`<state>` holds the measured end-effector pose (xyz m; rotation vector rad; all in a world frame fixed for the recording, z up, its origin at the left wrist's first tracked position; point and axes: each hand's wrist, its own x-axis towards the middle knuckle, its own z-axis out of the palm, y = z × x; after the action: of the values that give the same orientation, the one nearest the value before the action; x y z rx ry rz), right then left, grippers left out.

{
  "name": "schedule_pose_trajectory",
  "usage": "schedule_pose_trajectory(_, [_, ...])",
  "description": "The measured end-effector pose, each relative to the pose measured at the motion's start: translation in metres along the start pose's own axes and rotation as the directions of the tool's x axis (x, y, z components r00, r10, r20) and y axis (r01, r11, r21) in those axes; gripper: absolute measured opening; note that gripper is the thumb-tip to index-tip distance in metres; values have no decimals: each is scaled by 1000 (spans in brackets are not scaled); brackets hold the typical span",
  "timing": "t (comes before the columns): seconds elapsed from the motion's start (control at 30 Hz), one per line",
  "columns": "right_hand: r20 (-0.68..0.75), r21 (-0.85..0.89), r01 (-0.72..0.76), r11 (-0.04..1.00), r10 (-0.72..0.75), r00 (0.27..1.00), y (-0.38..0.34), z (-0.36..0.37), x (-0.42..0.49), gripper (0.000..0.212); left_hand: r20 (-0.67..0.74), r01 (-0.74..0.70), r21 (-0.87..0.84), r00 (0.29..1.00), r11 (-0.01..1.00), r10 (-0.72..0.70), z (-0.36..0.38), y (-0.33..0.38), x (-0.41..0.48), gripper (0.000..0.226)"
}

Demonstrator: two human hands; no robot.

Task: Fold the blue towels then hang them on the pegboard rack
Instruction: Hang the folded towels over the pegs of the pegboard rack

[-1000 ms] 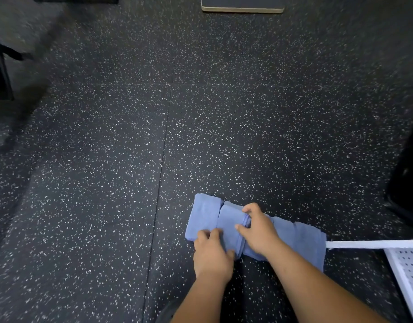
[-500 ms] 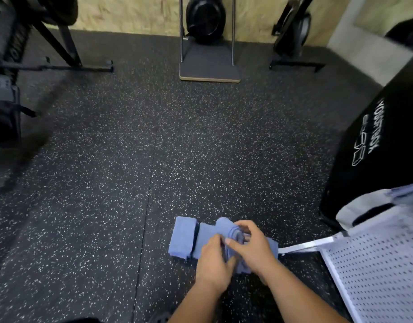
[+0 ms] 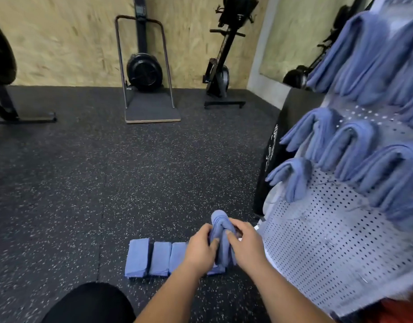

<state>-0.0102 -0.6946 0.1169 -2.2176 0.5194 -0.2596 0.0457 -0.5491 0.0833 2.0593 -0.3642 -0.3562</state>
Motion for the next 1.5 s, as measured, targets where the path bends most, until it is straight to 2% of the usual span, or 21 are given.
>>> schedule_pose_trajectory(0.13, [-177, 45, -51, 998, 58, 982, 7, -45, -22, 29, 70, -50, -20, 996, 999, 51, 24, 41, -5, 15])
schedule_pose_trajectory(0.3, [-398, 116, -106, 988, 144, 906, 18, -89, -34, 26, 114, -154, -43, 981, 987, 158, 47, 83, -5, 19])
schedule_pose_trajectory(0.6, [-667, 189, 2, 982, 127, 735, 3, -137, -21, 29, 63, -324, -84, 942, 942, 329, 70, 156, 30, 23])
schedule_pose_trajectory(0.73, [-762, 211, 41, 977, 139, 632, -8, -147, -5, 31, 43, -359, -106, 930, 927, 365, 76, 180, 52, 27])
schedule_pose_trajectory(0.87, [-802, 274, 10, 962, 223, 555, -15, -151, 14, 31, 60, -367, -112, 925, 923, 375, 85, 195, 74, 30])
schedule_pose_trajectory(1.1, [-792, 382, -74, 921, 368, 488, -5, -144, 48, 32, 111, -379, -60, 917, 923, 384, 112, 195, 109, 26])
schedule_pose_trajectory(1.27, [-829, 337, -69, 939, 331, 451, 2, -139, 68, 31, 161, -339, -92, 923, 936, 350, 137, 200, 130, 21])
schedule_pose_trajectory(1.37, [-832, 325, -115, 939, 342, 437, 5, -141, 78, 33, 195, -284, -113, 933, 952, 302, 155, 199, 140, 16])
schedule_pose_trajectory(1.5, [-831, 299, -149, 943, 334, 445, 12, -143, 87, 33, 218, -240, -122, 940, 963, 262, 176, 190, 154, 26])
